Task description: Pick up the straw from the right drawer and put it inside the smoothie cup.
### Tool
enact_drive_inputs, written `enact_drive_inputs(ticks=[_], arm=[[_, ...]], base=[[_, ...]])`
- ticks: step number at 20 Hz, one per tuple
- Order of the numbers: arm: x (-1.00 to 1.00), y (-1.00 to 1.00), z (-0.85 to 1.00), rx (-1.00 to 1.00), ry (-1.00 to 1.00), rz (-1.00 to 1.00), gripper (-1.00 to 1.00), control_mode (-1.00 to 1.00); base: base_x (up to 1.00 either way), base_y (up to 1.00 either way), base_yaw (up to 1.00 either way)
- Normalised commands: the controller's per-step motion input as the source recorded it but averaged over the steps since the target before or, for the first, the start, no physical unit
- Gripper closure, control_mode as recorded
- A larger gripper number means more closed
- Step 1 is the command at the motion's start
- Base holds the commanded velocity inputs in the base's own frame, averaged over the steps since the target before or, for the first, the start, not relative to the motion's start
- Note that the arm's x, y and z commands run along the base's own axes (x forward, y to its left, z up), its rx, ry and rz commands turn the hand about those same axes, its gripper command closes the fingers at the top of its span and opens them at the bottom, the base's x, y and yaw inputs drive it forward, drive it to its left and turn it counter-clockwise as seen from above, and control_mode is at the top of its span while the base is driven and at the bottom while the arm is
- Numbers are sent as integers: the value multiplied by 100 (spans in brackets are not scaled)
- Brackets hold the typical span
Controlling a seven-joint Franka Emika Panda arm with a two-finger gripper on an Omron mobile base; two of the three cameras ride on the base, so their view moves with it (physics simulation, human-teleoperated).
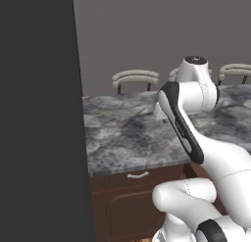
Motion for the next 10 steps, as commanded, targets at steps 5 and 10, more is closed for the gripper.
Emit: enact_drive_inputs(ticks=[5,10], arm=[[-2,0,-18,0,-2,0,-100,-100],[0,0,-2,0,0,0,-100,-100]], base=[[0,0,0],[0,0,0]])
